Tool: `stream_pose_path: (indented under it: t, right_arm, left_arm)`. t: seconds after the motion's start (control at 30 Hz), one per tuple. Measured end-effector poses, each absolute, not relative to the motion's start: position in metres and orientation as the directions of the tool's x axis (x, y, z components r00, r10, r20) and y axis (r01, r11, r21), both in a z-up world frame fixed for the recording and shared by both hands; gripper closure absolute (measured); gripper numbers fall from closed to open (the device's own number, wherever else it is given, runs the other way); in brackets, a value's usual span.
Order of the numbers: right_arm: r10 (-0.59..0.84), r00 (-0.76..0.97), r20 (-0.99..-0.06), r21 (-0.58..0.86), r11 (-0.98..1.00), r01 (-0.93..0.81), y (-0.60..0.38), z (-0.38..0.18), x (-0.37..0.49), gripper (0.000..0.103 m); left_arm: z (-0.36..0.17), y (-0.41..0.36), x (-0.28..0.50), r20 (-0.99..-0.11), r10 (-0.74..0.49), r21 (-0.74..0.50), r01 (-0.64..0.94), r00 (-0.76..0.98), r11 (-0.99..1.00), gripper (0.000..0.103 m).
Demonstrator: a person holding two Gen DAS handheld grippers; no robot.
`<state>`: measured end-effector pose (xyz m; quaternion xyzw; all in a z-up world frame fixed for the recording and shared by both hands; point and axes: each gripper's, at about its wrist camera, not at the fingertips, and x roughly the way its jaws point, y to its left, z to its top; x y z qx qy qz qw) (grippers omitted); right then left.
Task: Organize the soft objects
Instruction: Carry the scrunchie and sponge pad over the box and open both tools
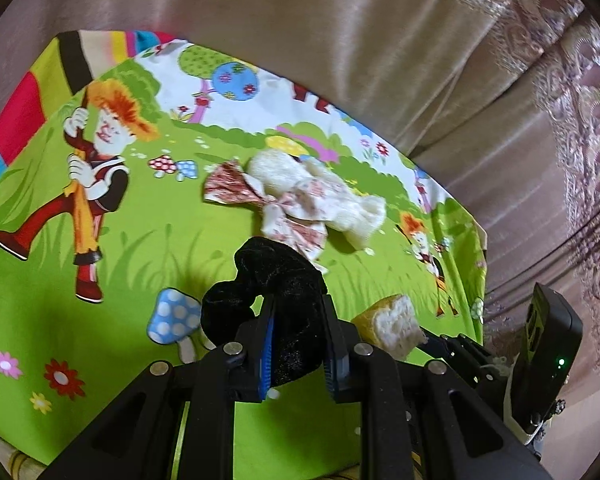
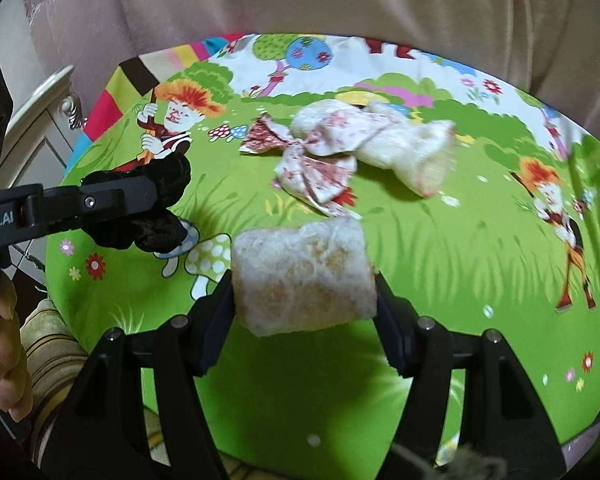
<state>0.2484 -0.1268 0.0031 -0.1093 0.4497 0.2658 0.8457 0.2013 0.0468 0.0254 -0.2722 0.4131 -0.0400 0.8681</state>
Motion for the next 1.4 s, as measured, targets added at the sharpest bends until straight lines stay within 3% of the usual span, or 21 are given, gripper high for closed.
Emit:
stream_pose_path:
  t: [0.7, 1.4]
  right_arm:
    - [0.309, 0.559, -0.770, 0.071, 0.911, -0.406, -0.244, 0.043, 0.191, 0.035]
    - [0.141, 0.644, -0.752, 0.053, 0.987, -0.155, -0.403, 0.067, 0.138, 0.035]
  left_arm:
    - [0.048, -0.063, 0.177, -0.686, -0.435, -0.510, 0.041, 0.583, 0.859, 0.082]
    - [0.059, -0.213, 0.164, -0.700, -0.589, -0.498, 0.316, 0.404, 0.808, 0.082]
